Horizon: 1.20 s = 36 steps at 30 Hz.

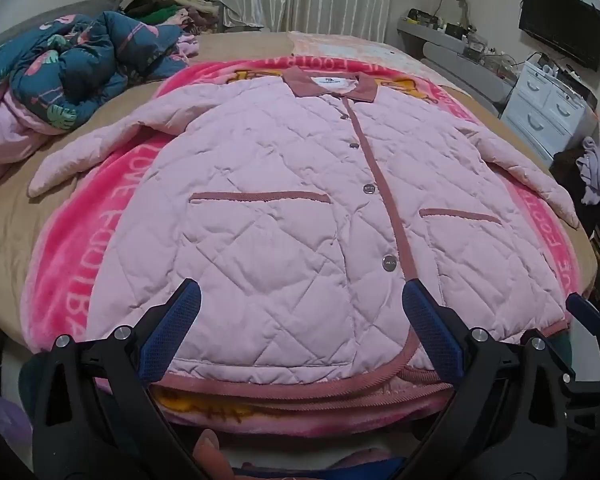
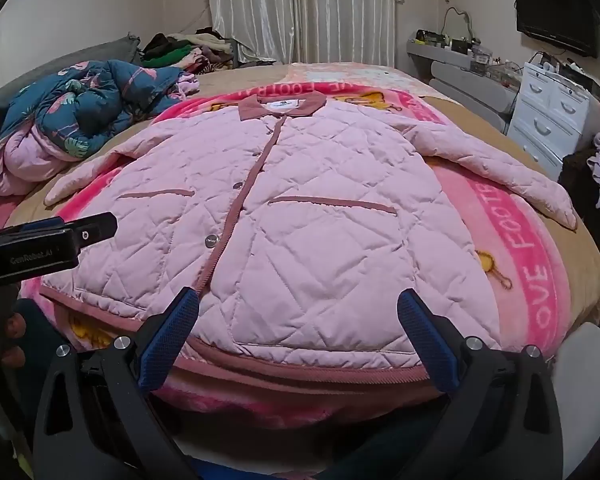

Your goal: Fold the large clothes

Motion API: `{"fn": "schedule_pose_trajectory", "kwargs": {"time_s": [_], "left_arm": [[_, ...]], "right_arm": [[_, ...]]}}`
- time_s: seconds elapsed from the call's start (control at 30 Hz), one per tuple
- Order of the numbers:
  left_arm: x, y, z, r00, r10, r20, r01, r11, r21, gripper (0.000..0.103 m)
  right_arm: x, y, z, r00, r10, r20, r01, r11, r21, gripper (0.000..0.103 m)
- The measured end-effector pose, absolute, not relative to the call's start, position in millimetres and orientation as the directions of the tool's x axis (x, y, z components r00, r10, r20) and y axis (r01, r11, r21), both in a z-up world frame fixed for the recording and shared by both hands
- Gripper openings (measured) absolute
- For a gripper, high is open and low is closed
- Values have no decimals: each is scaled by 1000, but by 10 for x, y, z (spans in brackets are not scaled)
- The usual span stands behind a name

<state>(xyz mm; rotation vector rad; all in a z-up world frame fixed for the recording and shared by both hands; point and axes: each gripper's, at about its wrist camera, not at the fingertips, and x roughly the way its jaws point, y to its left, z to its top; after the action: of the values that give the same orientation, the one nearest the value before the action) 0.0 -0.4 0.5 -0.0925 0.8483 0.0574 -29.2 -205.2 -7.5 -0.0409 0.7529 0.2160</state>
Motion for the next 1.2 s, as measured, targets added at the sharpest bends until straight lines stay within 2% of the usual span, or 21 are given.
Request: {"fn": "schedule_pose_trajectory", "kwargs": {"time_s": [0.2,0.4,1.2], "left_arm": [[-1,-4,4,663,-3,-749,-80,994,-75,95],[-4,1,7,664,-5,-748,-80,994,-78,95],[-43,-64,92,668,-8,-744,-79,993,-82,95]], "right_arm": [[-309,-1983,-73,718,148,-680,-192,981,12,99],[-299,-2067,25,715,182,-675,-201,978,51,99],[-313,-2037,0,715,176,-677,-200,979,43,99]]}}
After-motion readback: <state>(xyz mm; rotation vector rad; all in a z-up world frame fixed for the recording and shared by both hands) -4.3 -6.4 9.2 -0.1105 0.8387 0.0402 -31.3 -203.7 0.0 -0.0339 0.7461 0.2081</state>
